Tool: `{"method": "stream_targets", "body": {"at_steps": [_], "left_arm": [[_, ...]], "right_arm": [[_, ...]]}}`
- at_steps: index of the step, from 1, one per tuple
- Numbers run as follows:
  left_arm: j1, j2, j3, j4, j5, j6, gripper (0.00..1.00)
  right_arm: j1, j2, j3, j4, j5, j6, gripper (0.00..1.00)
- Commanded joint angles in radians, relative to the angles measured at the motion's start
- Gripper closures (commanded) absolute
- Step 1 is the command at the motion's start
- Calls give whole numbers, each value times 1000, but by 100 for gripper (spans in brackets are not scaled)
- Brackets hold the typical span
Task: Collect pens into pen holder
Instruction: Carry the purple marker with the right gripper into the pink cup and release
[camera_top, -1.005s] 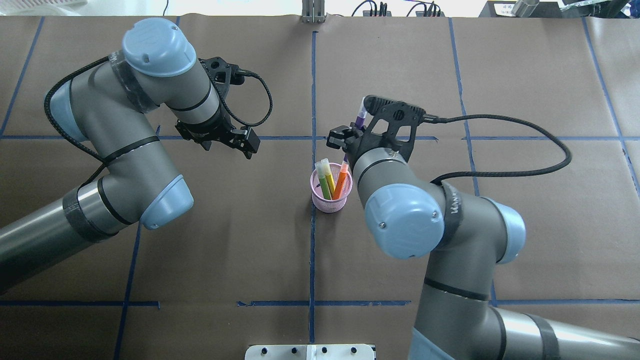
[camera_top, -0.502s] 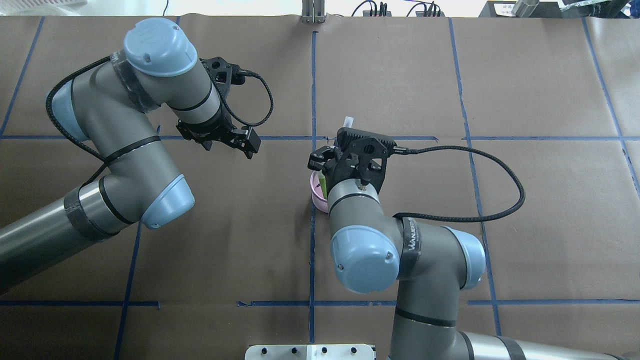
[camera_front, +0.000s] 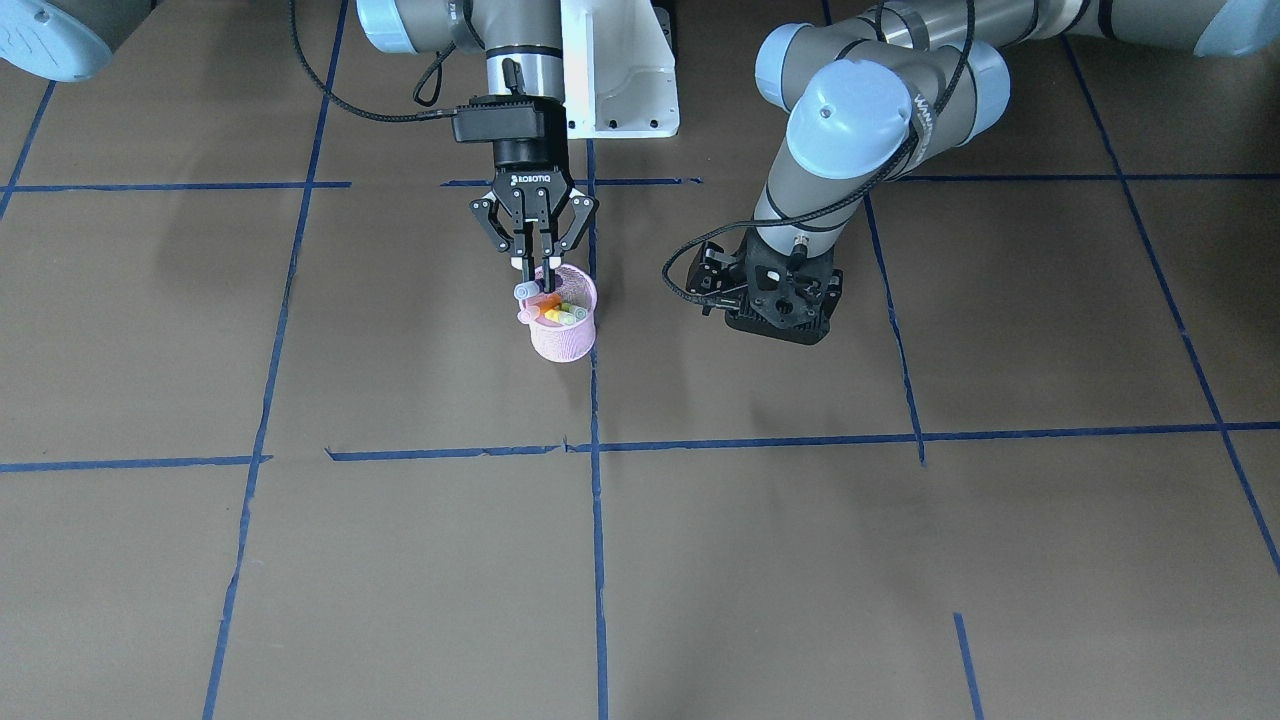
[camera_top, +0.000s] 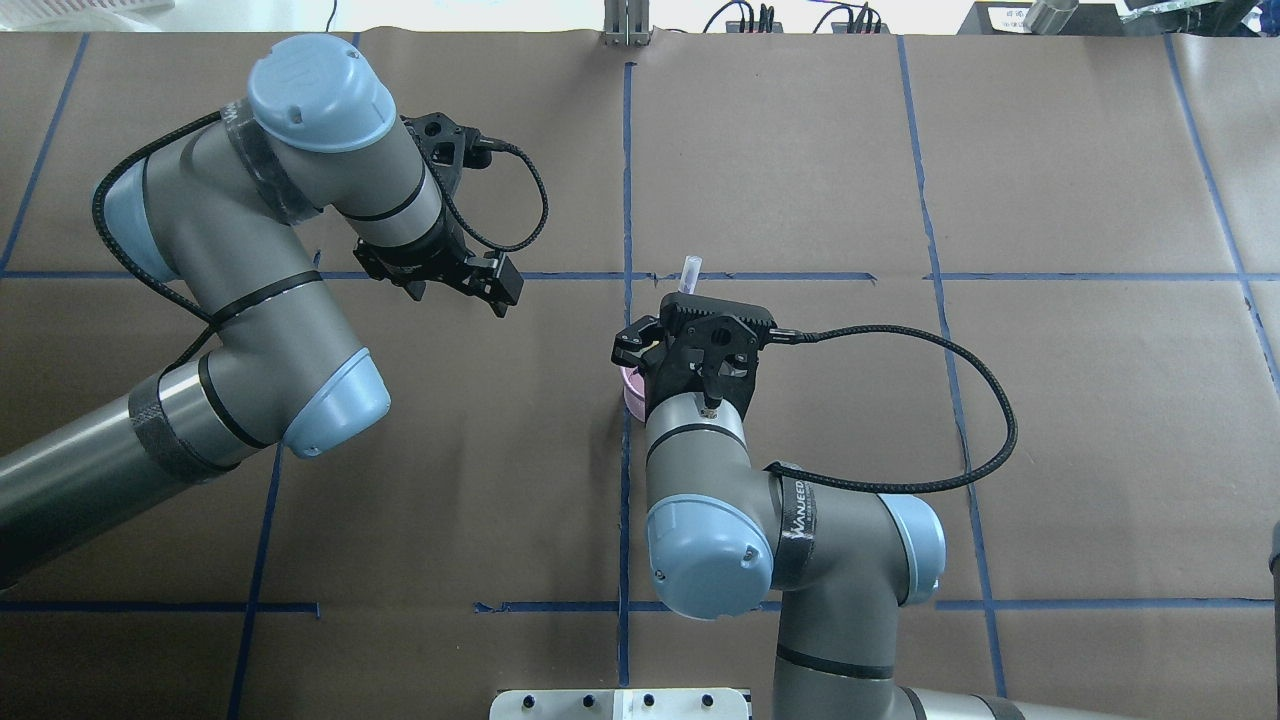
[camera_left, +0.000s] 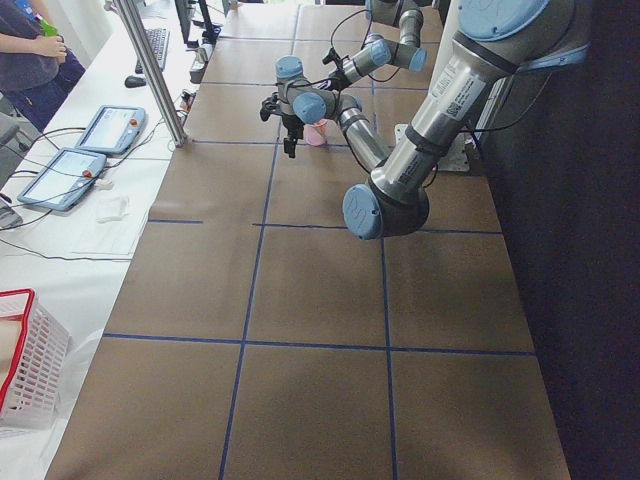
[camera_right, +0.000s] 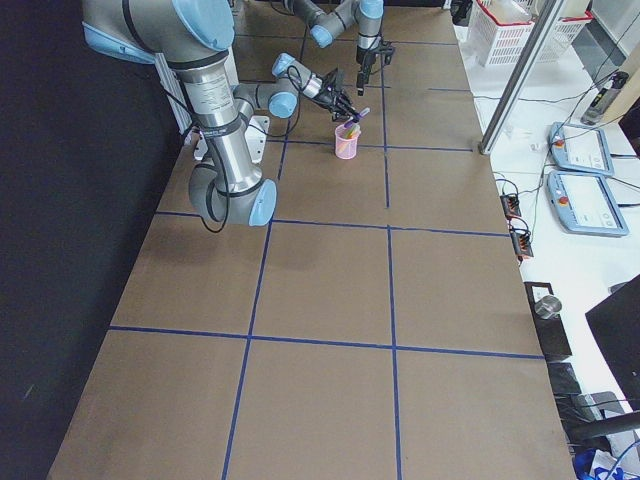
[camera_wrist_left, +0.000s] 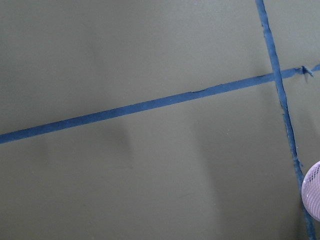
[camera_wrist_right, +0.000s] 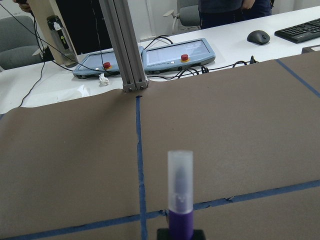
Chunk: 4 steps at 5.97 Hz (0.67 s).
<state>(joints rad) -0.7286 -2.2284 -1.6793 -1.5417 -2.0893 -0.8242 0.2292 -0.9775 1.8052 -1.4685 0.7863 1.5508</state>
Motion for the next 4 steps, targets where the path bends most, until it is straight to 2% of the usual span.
{"method": "stream_targets", "body": {"at_steps": [1, 2, 4], "left_arm": [[0, 1, -3, 0, 0, -1, 0], [0, 3, -7, 0, 0, -1, 0], [0, 1, -10, -2, 0, 0, 0]], "right_arm": [[-11, 5, -26, 4, -30, 2, 66], [-11, 0, -27, 4, -33, 0, 1], [-10, 9, -5, 2, -4, -12, 0]]}}
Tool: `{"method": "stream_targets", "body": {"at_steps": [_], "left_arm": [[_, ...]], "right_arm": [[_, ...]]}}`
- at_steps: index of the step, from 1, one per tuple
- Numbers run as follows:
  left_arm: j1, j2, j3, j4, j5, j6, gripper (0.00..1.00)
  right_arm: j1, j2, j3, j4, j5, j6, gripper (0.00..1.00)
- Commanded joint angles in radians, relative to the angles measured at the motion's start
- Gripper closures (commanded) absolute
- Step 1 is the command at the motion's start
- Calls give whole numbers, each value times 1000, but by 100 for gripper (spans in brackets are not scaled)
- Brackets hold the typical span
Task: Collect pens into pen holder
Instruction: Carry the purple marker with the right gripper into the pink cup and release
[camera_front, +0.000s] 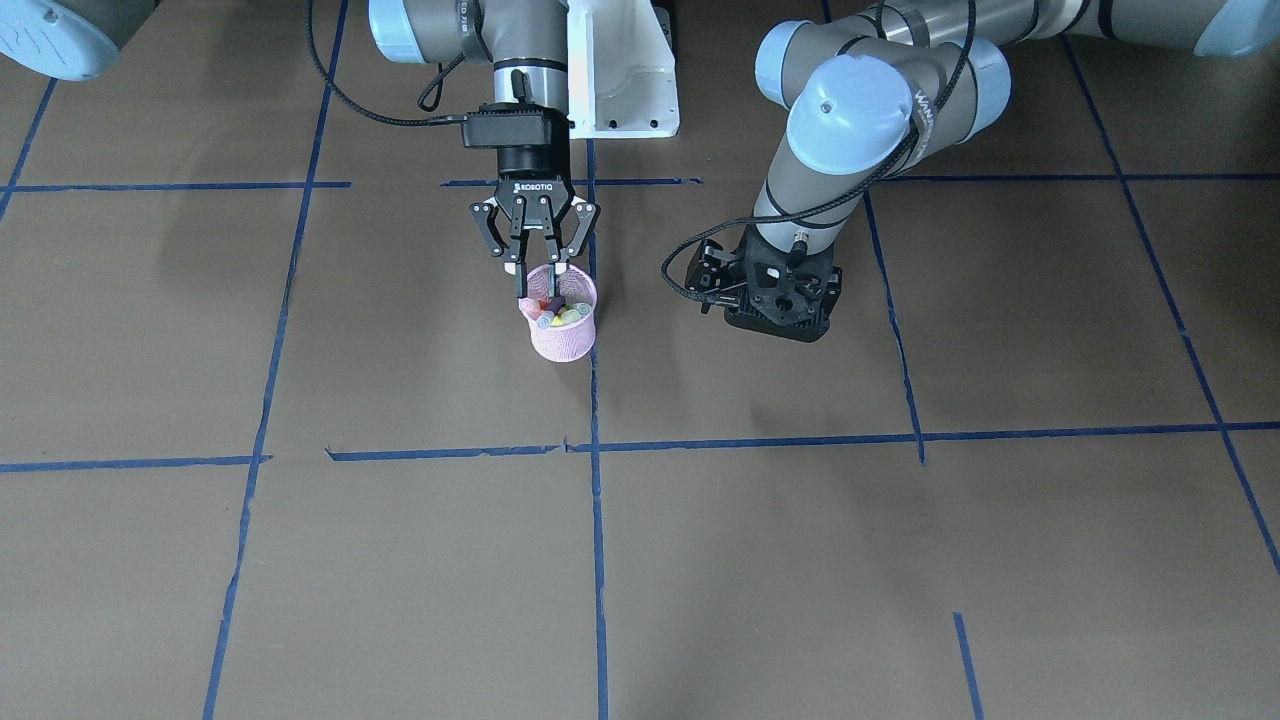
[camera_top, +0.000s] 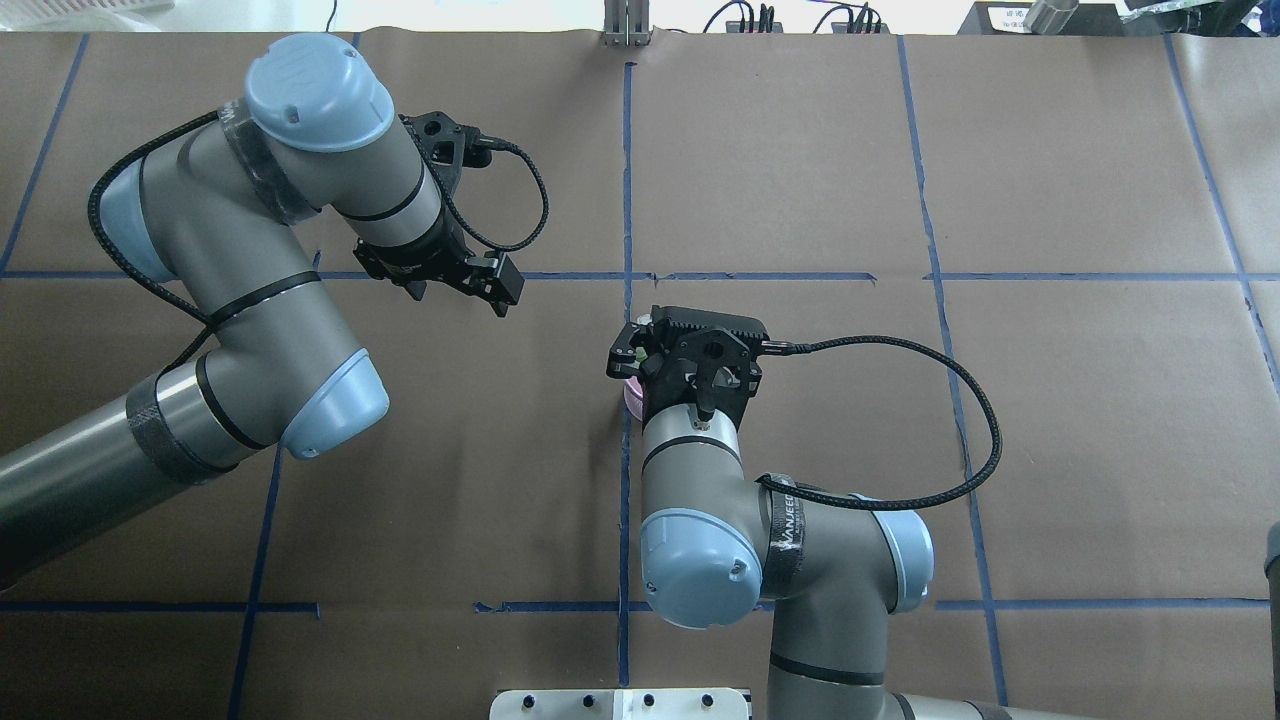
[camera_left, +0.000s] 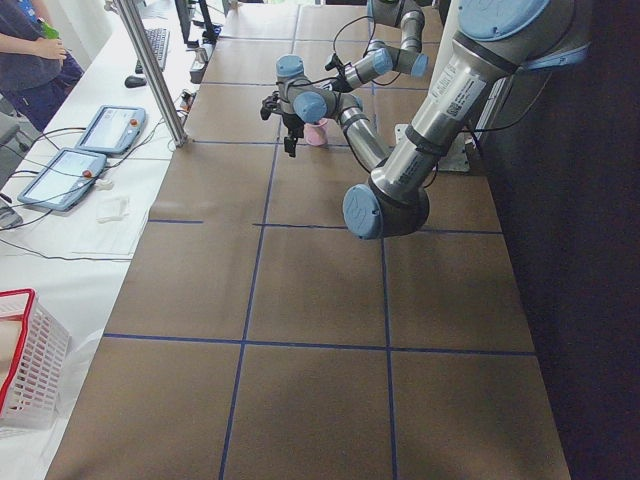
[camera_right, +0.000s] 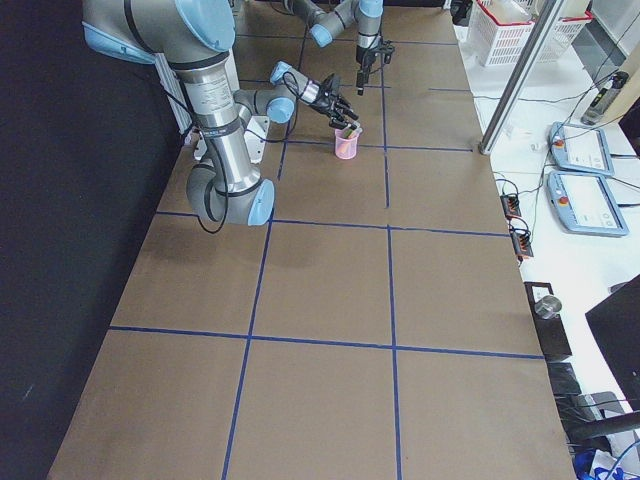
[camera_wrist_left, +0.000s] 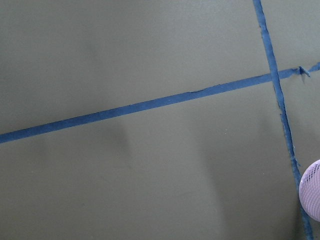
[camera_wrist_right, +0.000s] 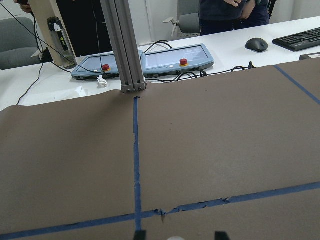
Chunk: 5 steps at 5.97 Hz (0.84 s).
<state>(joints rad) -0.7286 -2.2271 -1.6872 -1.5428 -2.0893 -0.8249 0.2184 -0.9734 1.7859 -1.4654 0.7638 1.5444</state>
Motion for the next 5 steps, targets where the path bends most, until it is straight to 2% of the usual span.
{"method": "stream_targets", "body": {"at_steps": [1, 2, 3, 4, 5], "left_arm": [[0, -2, -3, 0, 0, 1, 0], [0, -3, -5, 0, 0, 3, 0], [0, -2, -8, 1, 0, 3, 0], [-11, 6, -21, 1, 0, 4, 0], [-44, 29, -50, 3, -6, 9, 0]], "right_arm": [[43, 5, 53, -6, 154, -10, 0], [108, 5, 113, -82, 321, -39, 0], [187, 7, 191, -183, 524, -84, 0], [294, 7, 205, -240, 791, -136, 0], [411, 5, 205, -309, 1015, -249, 0]]}}
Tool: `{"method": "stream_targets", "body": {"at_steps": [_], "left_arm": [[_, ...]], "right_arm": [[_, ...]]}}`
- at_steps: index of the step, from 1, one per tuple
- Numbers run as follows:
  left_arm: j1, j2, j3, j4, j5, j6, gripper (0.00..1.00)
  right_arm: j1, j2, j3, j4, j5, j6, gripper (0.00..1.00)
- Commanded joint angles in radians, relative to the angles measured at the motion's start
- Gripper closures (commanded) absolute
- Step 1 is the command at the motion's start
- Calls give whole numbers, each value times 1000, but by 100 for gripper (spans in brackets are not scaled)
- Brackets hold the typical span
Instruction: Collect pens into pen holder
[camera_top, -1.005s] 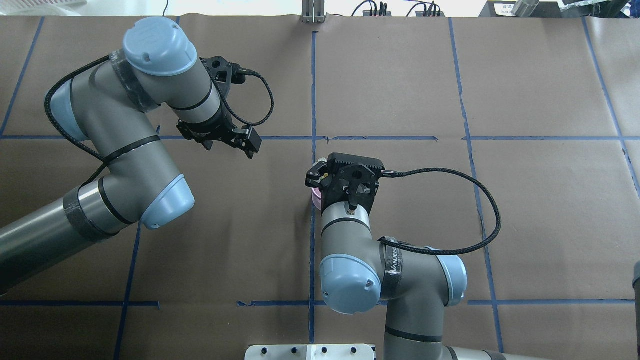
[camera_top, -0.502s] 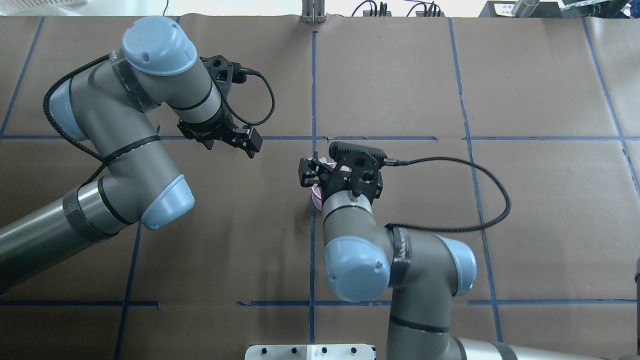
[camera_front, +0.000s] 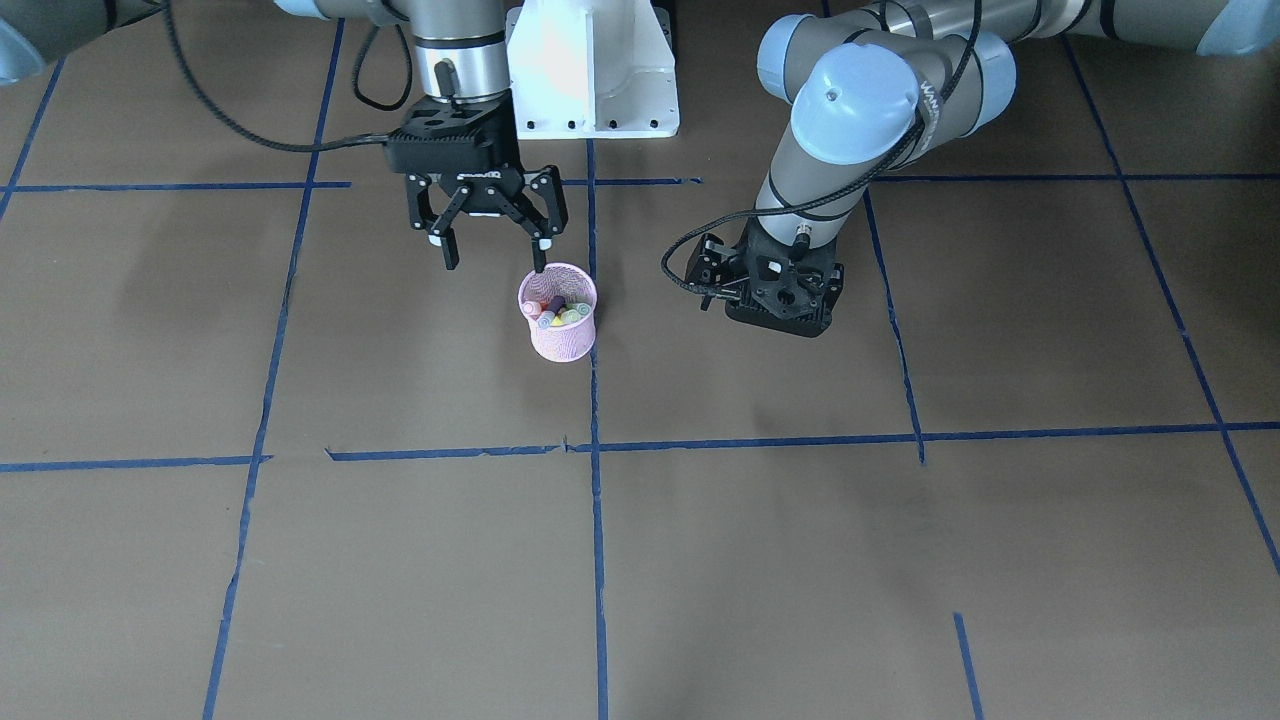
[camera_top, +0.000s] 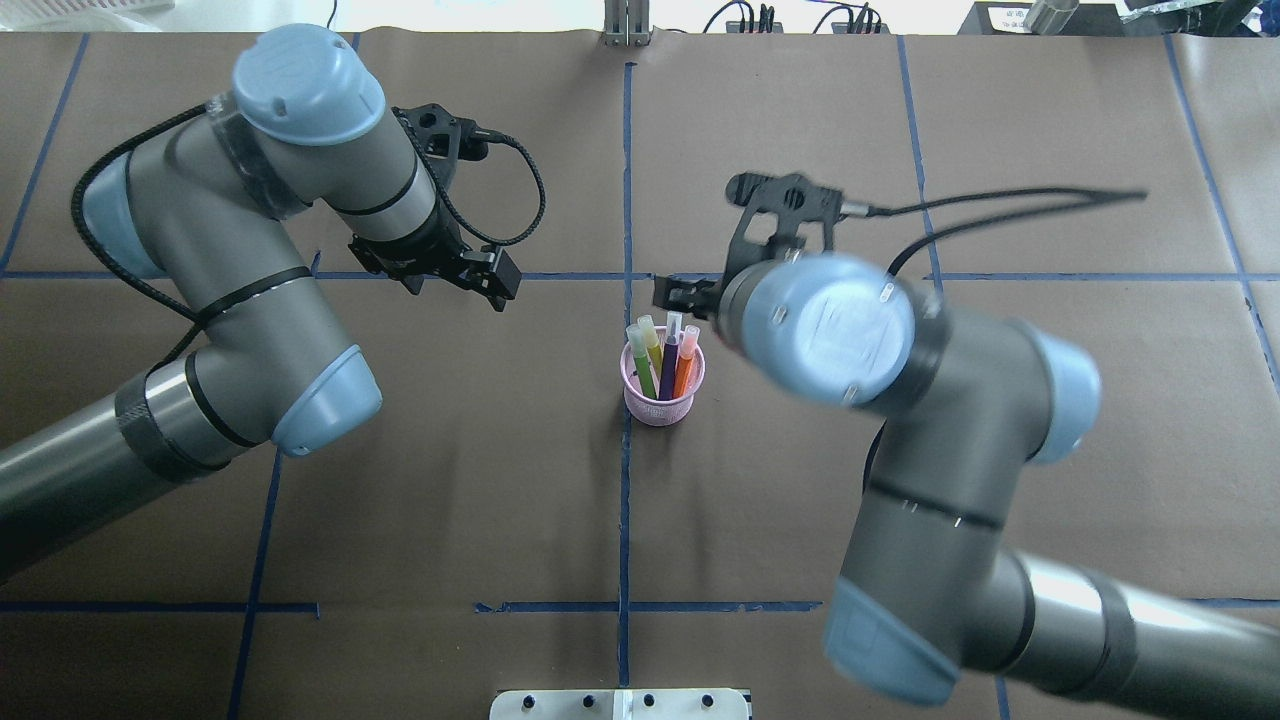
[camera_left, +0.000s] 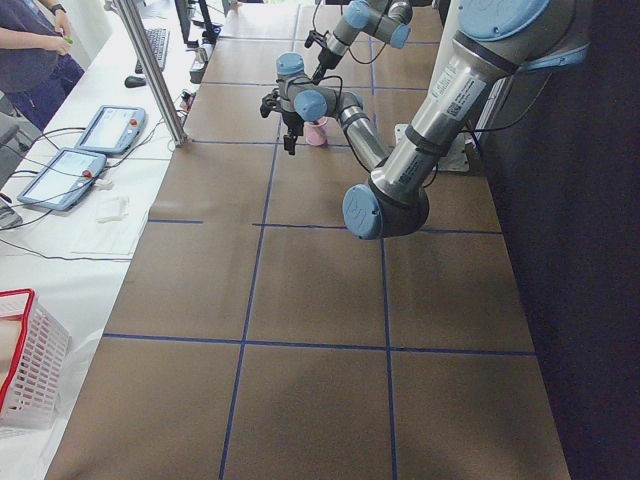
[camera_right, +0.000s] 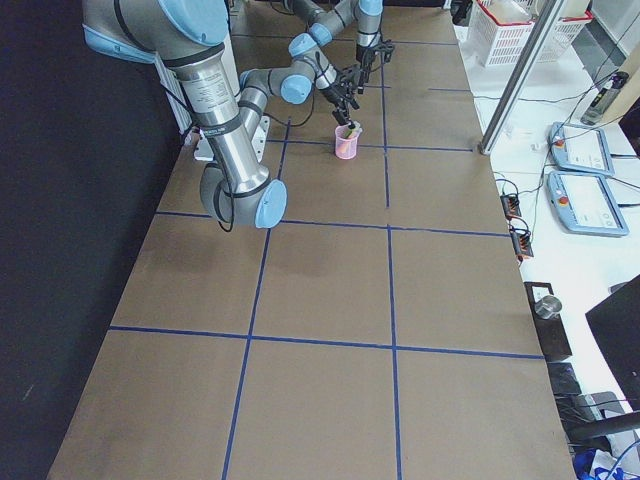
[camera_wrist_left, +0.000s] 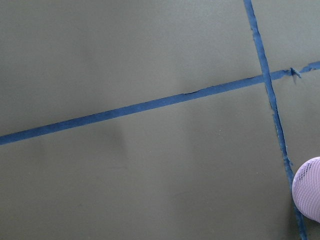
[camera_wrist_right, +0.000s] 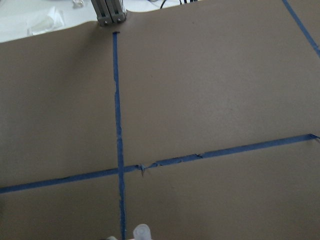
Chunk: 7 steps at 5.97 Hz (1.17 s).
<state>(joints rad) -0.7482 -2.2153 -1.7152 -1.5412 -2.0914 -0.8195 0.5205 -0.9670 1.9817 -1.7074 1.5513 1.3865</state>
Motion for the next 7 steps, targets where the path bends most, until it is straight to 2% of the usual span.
{"method": "stream_targets", "body": {"at_steps": [1, 2, 3, 4, 5, 6, 7], "left_arm": [[-54, 69, -56, 4, -6, 14, 0], [-91, 88, -67, 7, -9, 66, 0], [-162, 132, -87, 57, -42, 255, 0], [-278, 178, -87, 119, -118, 442, 0], [-410, 263, -69, 119, -174, 656, 0], [-501, 326, -51, 121, -193, 786, 0], [-569, 417, -46, 110, -197, 842, 0]], "right_arm": [[204, -9, 5, -140, 356, -247, 0], [325, -36, -18, -188, 506, -449, 0], [440, -121, -18, -189, 586, -674, 0], [538, -219, -24, -190, 624, -910, 0], [647, -319, -38, -184, 639, -1124, 0], [773, -413, -43, -184, 648, -1338, 0], [900, -514, -56, -182, 697, -1576, 0]]}}
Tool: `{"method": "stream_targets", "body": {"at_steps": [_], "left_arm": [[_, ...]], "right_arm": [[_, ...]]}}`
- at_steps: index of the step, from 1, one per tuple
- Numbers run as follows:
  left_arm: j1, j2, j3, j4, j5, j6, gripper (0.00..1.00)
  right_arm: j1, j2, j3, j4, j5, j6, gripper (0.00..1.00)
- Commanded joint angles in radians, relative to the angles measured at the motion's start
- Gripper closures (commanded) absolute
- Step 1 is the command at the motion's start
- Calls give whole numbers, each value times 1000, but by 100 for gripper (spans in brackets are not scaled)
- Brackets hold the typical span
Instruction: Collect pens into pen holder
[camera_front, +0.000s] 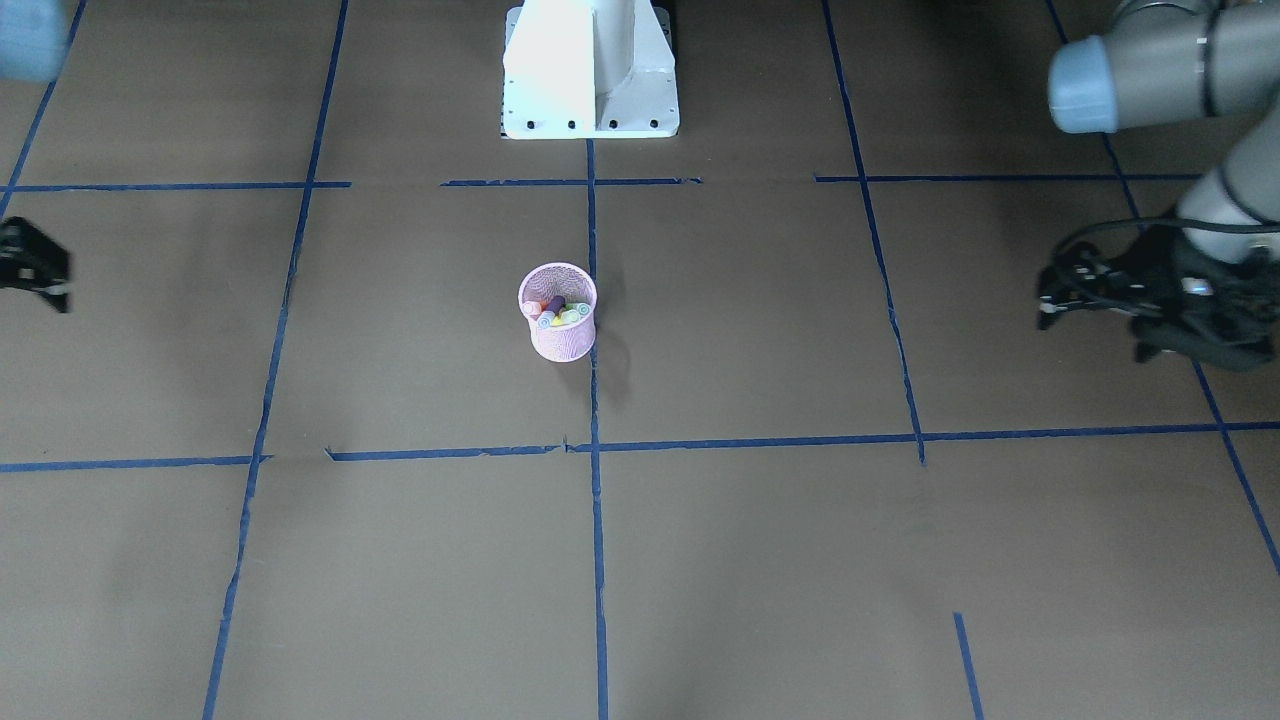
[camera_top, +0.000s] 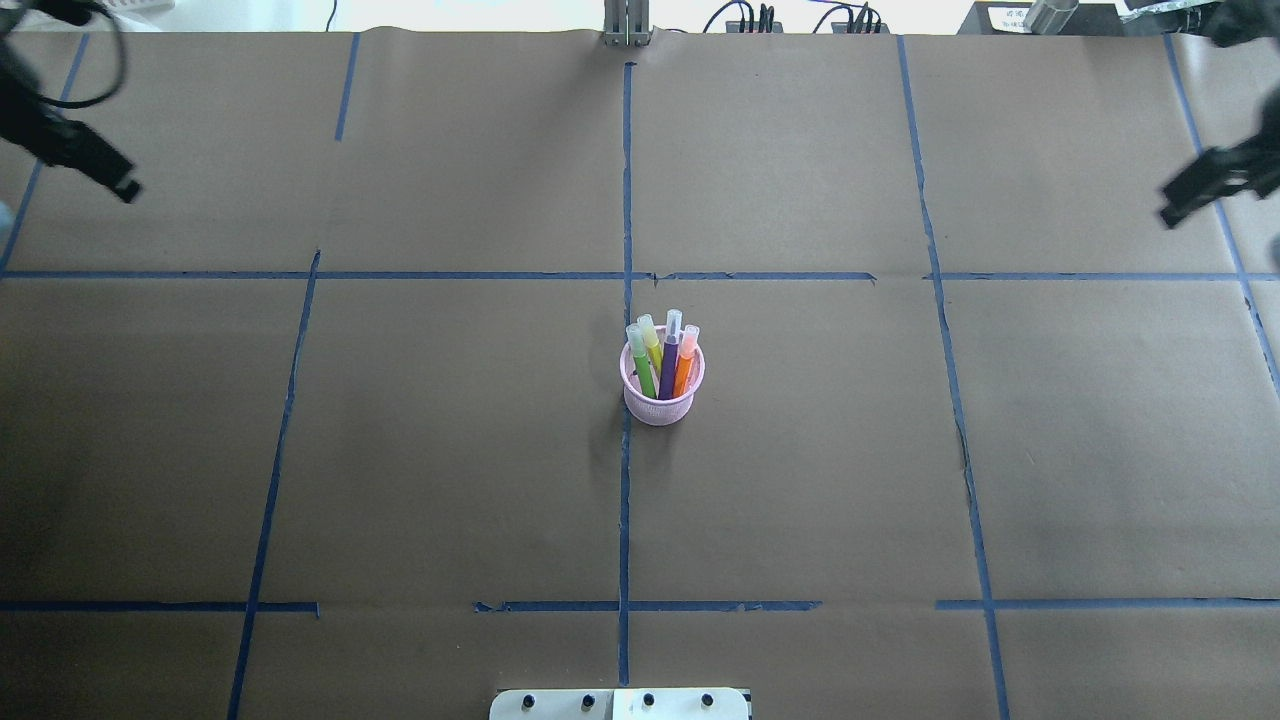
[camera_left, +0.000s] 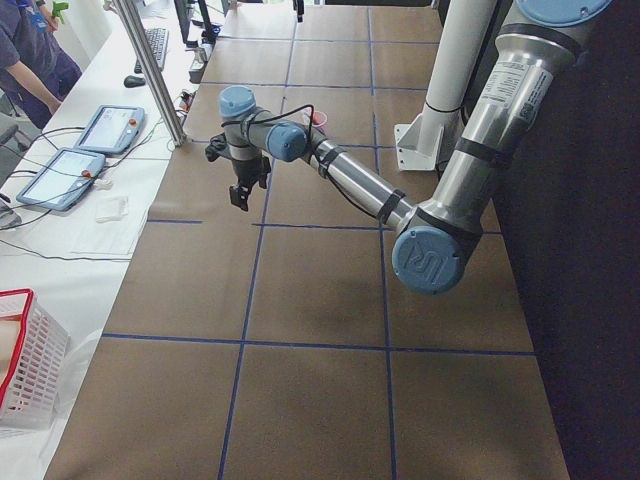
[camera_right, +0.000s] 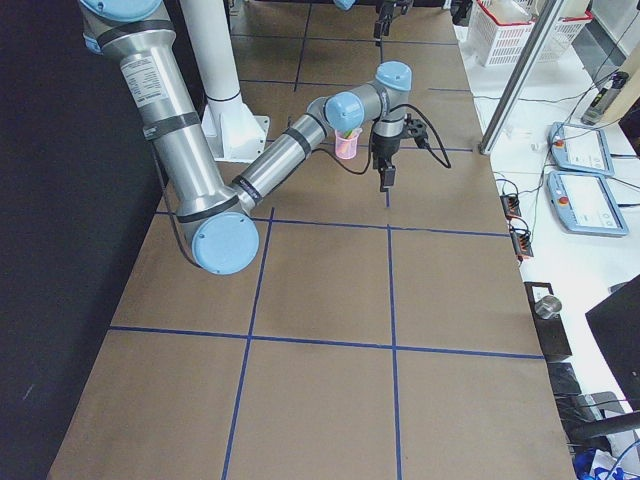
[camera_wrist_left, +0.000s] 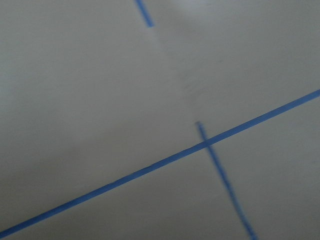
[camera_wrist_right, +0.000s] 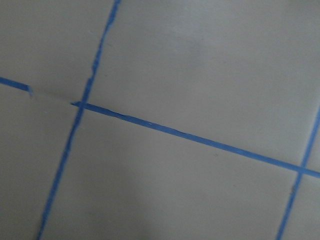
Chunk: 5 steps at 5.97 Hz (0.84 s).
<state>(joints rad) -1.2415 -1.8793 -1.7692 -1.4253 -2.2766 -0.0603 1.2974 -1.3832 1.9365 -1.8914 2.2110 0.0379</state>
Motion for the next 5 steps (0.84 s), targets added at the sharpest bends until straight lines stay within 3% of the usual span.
{"method": "stream_targets", "body": {"at_steps": [1, 2, 3, 5], "left_arm": [[-143, 145, 8, -12, -14, 127, 0], [-215, 213, 10, -14, -18, 132, 0], [-245, 289, -2, -17, -115, 132, 0], [-253, 389, -12, -56, -124, 129, 0]], "right_arm": [[234, -178, -25, 2, 62, -382, 0], [299, -250, -43, 3, 59, -444, 0], [336, -317, -56, 6, 56, -438, 0], [367, -358, -76, 9, 59, -414, 1]]}}
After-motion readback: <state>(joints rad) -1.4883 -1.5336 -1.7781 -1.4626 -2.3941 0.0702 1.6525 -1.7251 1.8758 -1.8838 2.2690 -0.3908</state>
